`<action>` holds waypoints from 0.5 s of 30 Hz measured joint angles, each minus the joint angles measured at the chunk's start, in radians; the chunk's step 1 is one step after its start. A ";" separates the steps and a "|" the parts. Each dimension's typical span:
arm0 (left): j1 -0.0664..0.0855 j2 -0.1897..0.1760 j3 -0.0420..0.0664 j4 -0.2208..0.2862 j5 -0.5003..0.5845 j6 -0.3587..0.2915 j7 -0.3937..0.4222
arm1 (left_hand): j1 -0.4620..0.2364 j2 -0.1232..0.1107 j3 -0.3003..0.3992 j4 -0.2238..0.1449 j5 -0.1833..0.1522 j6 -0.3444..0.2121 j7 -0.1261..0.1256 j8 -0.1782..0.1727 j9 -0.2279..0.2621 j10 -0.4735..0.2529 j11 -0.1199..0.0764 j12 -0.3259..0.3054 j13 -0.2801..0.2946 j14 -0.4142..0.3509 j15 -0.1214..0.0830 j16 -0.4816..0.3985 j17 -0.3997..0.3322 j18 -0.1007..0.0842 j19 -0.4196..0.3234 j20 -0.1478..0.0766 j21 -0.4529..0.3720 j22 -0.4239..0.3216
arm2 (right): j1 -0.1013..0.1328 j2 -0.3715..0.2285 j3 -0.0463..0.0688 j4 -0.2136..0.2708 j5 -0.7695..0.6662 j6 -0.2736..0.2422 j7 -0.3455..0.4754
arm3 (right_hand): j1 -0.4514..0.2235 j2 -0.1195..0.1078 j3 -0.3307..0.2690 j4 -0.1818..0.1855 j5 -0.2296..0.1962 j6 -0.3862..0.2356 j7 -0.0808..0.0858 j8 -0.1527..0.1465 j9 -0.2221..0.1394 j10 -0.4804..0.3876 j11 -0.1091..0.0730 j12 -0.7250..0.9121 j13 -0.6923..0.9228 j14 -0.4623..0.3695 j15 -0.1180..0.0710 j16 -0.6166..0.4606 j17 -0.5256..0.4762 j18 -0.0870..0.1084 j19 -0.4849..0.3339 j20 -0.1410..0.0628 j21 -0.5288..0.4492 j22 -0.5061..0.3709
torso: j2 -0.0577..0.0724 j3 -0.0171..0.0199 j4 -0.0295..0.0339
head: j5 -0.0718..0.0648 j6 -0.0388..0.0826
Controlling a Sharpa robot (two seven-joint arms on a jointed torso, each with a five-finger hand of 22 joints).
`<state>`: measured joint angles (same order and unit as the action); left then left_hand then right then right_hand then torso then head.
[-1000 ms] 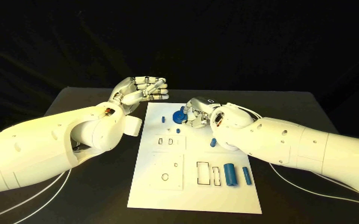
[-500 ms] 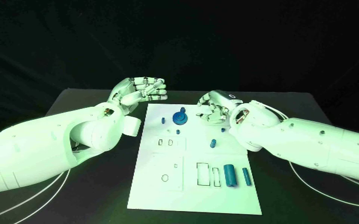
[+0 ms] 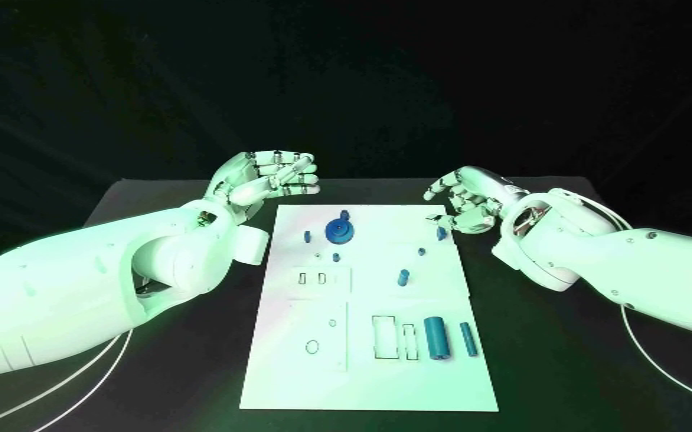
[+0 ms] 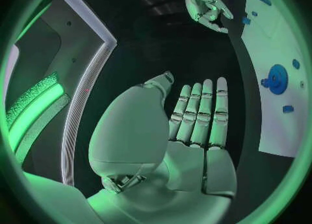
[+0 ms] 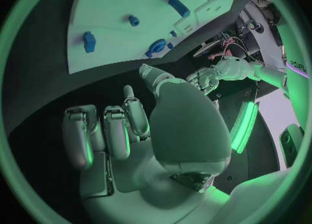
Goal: Assemble the parts on the task board
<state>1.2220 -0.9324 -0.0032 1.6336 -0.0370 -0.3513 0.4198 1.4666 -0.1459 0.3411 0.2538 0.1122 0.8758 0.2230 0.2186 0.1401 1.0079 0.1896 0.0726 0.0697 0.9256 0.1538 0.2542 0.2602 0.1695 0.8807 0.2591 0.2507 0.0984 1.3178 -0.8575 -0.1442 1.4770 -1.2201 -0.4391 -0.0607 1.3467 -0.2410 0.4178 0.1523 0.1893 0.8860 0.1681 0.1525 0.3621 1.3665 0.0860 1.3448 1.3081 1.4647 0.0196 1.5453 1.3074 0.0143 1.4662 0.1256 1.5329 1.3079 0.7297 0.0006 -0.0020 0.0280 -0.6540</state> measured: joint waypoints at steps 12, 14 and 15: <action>-0.001 0.003 0.000 -0.010 0.001 0.004 0.001 | -0.004 -0.004 0.000 0.000 0.000 -0.002 0.002 0.000 0.000 0.000 0.000 0.000 0.000 0.000 0.000 0.000 0.000 0.000 0.000 0.000 0.000 -0.001 | -0.037 -0.030 -0.004 -0.098 0.053 0.050 0.109 | 0.006 -0.007 -0.006 -0.007 0.000 -0.004 0.003 -0.004 -0.002 -0.004 0.004 -0.007 0.000 0.000 0.000 0.000 0.000 0.000 0.000 0.000 0.002 0.000 | 0.000 0.0030 -0.0005 | -0.013 -0.002; -0.001 0.004 0.000 -0.010 0.001 0.005 0.001 | -0.004 -0.004 0.000 0.000 0.000 -0.002 0.002 0.000 0.000 0.000 0.000 0.000 0.000 0.000 0.000 0.000 0.000 0.000 0.000 0.000 0.000 -0.001 | -0.046 -0.022 -0.004 -0.118 0.057 0.057 0.117 | 0.010 -0.010 -0.006 -0.008 0.000 -0.004 0.003 -0.004 -0.002 -0.004 0.004 -0.007 0.000 0.000 0.000 0.000 0.000 0.000 0.000 0.000 0.002 0.000 | 0.000 0.0025 0.0001 | -0.013 -0.003; -0.001 0.004 0.000 -0.010 0.001 0.005 0.001 | -0.004 -0.004 0.000 0.000 0.000 -0.002 0.002 0.000 0.000 0.000 0.000 0.000 0.000 0.000 0.000 0.000 0.000 0.000 0.000 0.000 0.000 -0.001 | -0.050 -0.018 -0.004 -0.125 0.058 0.059 0.121 | 0.011 -0.011 -0.006 -0.008 0.000 -0.004 0.003 -0.004 -0.002 -0.004 0.004 -0.007 0.000 0.000 0.000 0.000 0.000 0.000 0.000 0.000 0.002 0.000 | 0.000 0.0024 0.0003 | -0.013 -0.003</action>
<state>1.2214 -0.9283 -0.0037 1.6231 -0.0363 -0.3462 0.4205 1.4625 -0.1500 0.3411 0.2538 0.1122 0.8736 0.2251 0.2186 0.1399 1.0080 0.1896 0.0726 0.0697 0.9256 0.1538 0.2542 0.2600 0.1694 0.8807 0.2591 0.2507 0.0975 1.2679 -0.8758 -0.1480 1.3524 -1.1619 -0.3798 0.0599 1.3573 -0.2517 0.4114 0.1447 0.1893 0.8824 0.1716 0.1487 0.3601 1.3628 0.0896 1.3376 1.3080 1.4647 0.0196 1.5453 1.3073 0.0143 1.4662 0.1255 1.5354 1.3077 0.7300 0.0030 -0.0017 0.0153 -0.6569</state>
